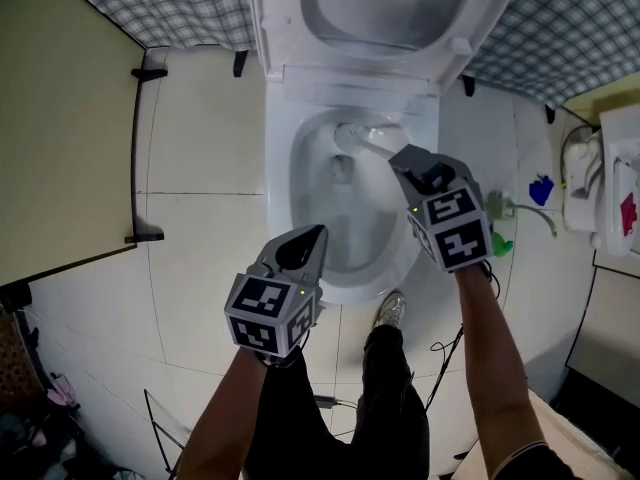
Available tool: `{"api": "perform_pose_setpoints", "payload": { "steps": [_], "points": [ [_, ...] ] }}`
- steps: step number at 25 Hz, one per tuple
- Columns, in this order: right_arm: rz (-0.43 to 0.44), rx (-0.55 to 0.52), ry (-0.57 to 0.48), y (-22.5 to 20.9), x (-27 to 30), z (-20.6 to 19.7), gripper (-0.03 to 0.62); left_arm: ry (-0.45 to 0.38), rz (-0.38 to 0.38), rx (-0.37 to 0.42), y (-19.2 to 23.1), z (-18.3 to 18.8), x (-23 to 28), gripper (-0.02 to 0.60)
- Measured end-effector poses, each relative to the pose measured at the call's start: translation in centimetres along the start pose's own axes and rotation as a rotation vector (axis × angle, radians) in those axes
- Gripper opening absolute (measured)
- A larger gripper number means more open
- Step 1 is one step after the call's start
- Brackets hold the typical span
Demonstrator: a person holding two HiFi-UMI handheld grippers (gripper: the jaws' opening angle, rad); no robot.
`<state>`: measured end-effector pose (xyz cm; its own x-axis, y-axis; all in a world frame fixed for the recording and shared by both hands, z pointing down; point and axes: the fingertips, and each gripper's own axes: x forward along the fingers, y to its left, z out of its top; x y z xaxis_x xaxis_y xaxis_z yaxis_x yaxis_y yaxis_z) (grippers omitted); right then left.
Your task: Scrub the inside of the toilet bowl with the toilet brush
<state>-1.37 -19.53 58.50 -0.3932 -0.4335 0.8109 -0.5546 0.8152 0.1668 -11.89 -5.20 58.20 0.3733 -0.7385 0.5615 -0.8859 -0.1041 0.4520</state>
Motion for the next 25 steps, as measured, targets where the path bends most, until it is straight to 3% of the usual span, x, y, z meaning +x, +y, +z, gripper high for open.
{"api": "perform_pose_setpoints", "payload": {
  "steps": [9,14,19,25],
  "points": [
    [0.082,0.011,0.115,4.9,5.5,-3.5,0.175,-0.002,0.026,-0.01,1.6,-0.4,-0.8,0.008],
    [0.078,0.003,0.069,4.7,3.8,-2.3,0.175,0.001,0.028,-0.011,1.9,-0.8,-1.1,0.008],
    [0.059,0.014,-0.05,3.1,0.2,1.6,0.175,-0.003,0.014,-0.01,1.2,-0.4,-0.7,0.008],
    [0.099,0.021,0.003,5.2,2.8,0.7,0.175,-0.002,0.017,-0.012,1.3,-0.8,-0.5,0.008]
  ]
}}
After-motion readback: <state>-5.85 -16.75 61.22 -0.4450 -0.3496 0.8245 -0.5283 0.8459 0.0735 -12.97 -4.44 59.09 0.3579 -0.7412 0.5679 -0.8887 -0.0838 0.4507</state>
